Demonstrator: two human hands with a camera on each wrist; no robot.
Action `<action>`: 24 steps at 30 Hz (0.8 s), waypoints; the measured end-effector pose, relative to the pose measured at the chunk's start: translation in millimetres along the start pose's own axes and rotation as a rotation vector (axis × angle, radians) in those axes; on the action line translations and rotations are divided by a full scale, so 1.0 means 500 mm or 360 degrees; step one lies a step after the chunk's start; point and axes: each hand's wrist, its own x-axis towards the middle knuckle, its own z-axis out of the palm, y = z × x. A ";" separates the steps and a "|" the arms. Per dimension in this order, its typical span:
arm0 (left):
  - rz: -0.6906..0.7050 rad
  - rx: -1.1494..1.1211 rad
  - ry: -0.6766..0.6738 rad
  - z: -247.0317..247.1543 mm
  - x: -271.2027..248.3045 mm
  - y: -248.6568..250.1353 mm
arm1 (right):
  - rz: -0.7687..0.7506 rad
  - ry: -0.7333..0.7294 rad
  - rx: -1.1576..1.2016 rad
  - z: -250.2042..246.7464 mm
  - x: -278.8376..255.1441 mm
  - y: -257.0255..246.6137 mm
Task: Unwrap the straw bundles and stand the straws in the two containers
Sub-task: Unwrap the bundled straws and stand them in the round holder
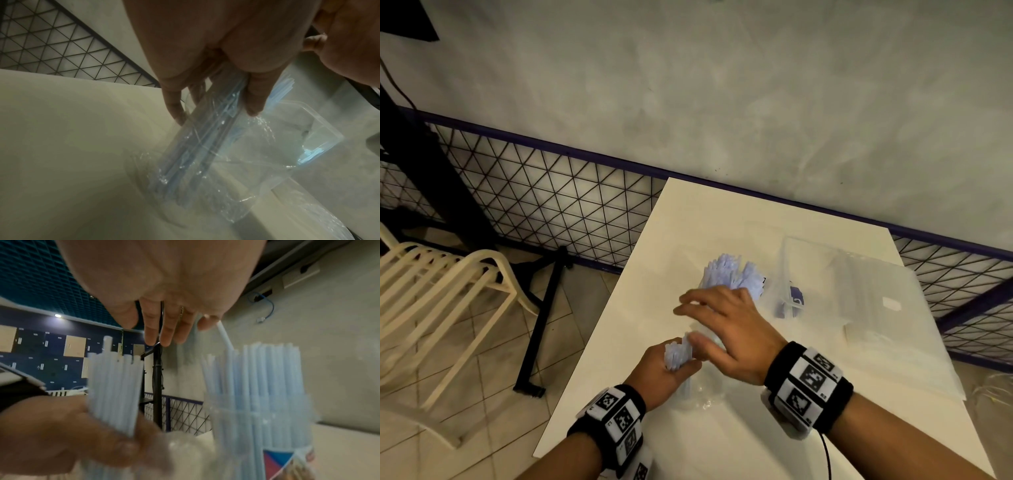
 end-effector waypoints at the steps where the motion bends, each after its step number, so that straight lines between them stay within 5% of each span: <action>1: -0.0014 0.0008 0.0021 0.000 -0.001 0.001 | -0.0002 -0.0095 0.0114 0.007 -0.005 -0.003; 4: 0.0004 0.0055 -0.0005 0.000 -0.004 0.009 | -0.0040 -0.0281 0.0351 0.044 -0.018 -0.007; 14: 0.0068 -0.0064 -0.0035 -0.003 -0.013 0.012 | 0.0201 0.0054 0.0633 0.053 -0.009 0.035; 24: 0.0036 -0.0128 -0.0131 -0.006 -0.011 0.013 | 0.0723 0.0003 0.1181 0.086 -0.034 0.030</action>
